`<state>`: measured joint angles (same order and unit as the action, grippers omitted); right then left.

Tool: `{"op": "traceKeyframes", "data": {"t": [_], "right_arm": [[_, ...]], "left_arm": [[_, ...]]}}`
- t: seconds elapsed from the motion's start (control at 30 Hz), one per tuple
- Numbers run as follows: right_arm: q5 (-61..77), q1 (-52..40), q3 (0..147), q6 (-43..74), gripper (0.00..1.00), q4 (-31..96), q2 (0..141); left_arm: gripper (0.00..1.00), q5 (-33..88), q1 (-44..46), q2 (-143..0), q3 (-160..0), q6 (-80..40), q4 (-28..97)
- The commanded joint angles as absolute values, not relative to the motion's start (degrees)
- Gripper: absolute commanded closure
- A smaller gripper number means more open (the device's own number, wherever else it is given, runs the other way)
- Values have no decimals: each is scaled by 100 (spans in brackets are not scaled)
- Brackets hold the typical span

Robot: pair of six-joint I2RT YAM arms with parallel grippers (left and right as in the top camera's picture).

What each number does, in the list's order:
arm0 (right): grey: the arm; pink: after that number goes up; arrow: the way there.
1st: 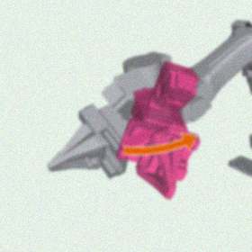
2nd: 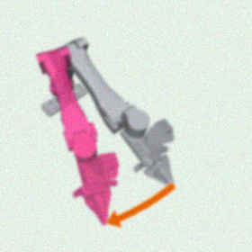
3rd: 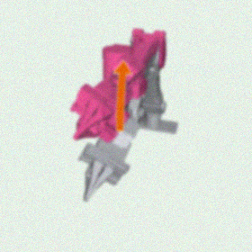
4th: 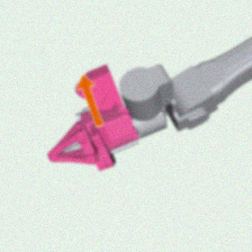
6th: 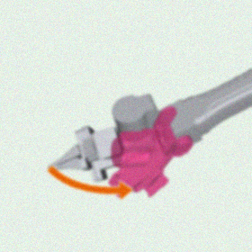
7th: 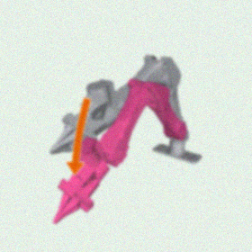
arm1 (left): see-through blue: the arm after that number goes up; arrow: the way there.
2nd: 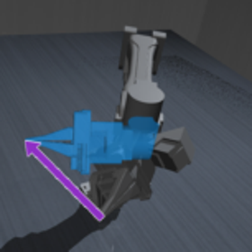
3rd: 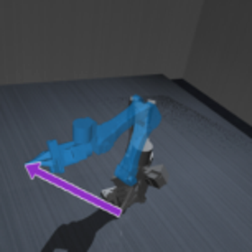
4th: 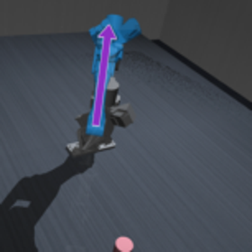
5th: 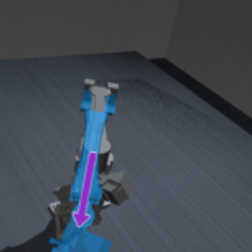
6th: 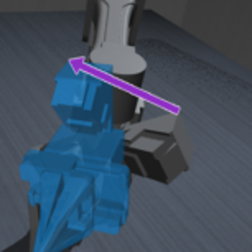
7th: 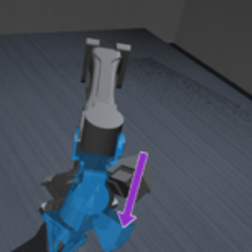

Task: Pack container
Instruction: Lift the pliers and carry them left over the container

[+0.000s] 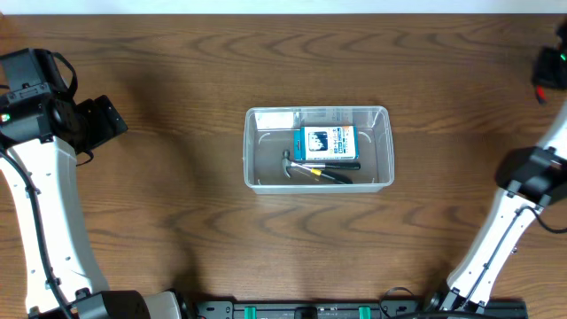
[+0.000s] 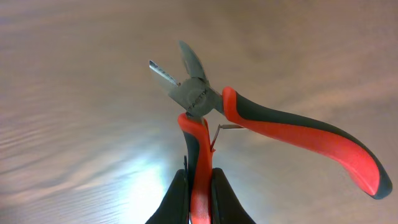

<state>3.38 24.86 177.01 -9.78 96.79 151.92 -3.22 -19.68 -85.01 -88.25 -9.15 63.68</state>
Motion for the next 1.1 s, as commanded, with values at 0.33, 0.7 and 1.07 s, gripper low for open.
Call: {"op": "traceKeyframes", "data": {"t": [0.33,0.7,1.07], "right_arm": [[720,-624,17967,-1787,97,9734,13559],[410,-2580,16212,-1765,99,9734,12073],[1004,-3100,12759,-2705,99,9730,10897]], "left_arm": [[2,-370,-1981,-8455,-8917,-882,6381],[2,-370,-1981,-8455,-8917,-882,6381],[2,-370,-1981,-8455,-8917,-882,6381]]}}
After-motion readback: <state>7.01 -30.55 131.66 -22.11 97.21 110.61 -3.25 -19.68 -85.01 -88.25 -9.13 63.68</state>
